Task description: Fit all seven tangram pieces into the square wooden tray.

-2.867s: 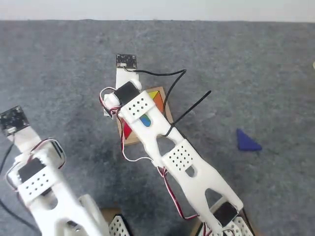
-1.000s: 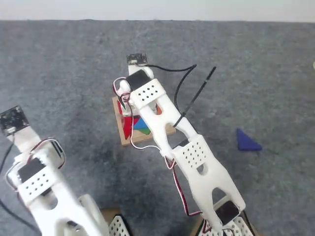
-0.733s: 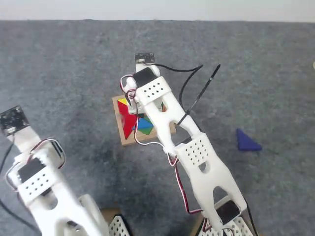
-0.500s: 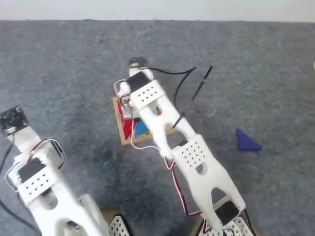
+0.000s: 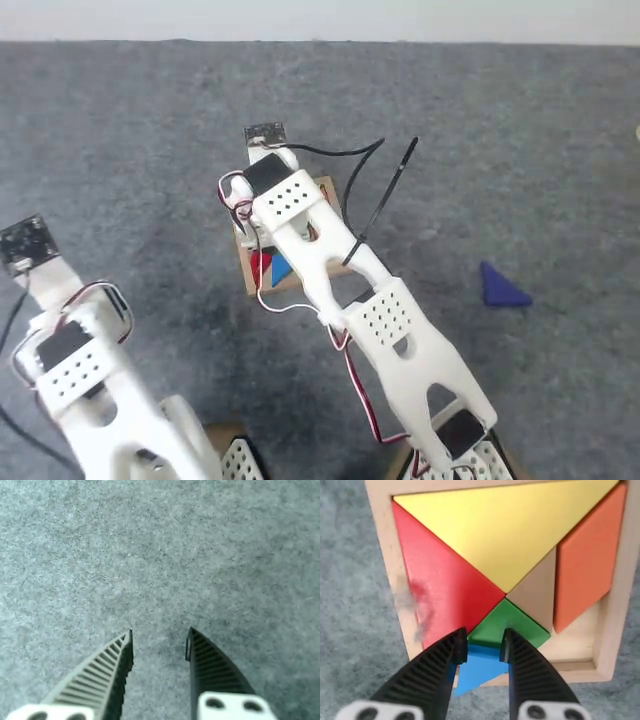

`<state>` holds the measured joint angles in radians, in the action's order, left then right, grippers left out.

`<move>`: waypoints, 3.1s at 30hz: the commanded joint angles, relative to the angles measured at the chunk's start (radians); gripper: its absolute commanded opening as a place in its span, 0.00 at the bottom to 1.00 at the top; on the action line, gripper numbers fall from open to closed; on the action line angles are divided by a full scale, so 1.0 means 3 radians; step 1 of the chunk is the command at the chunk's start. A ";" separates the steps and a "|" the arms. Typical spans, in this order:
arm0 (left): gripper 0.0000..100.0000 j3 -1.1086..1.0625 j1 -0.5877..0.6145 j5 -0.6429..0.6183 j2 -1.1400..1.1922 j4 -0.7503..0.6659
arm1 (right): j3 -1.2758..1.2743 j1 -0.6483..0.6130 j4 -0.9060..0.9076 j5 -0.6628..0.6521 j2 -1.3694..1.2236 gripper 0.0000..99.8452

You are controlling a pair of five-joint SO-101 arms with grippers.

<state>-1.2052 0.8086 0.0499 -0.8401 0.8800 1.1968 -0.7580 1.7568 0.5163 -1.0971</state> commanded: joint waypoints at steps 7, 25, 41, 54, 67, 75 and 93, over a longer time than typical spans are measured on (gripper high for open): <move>0.17 0.0028 -0.0020 0.0056 0.0005 -0.0066 | 0.0307 0.0345 0.0141 -0.0153 0.0632 0.13; 0.21 0.1327 -0.2752 0.0378 0.0015 0.1570 | -0.4506 0.2084 -0.0632 -0.2614 0.5291 0.13; 0.31 0.0913 -0.2982 0.0742 0.1156 0.0378 | -0.6971 0.2688 -0.2059 -0.2486 0.6324 0.13; 0.31 0.1102 -0.2813 0.0788 0.1657 0.0046 | -0.7043 0.2693 -0.2115 -0.2470 0.6380 0.13; 0.31 0.1184 -0.2521 0.0977 0.1984 -0.0164 | -0.7043 0.2693 -0.2115 -0.2470 0.6380 0.13; 0.31 0.1189 -0.2537 0.0972 0.1974 -0.0210 | -0.7043 0.2693 -0.2115 -0.2470 0.6380 0.13; 0.31 0.1215 -0.2557 0.1064 0.2000 -0.0261 | -0.7053 0.2555 -0.2120 -0.2470 0.6375 0.13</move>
<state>-0.8800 0.0261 0.3491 -0.2355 0.8232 -0.9252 0.0153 1.1385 -0.2355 0.7887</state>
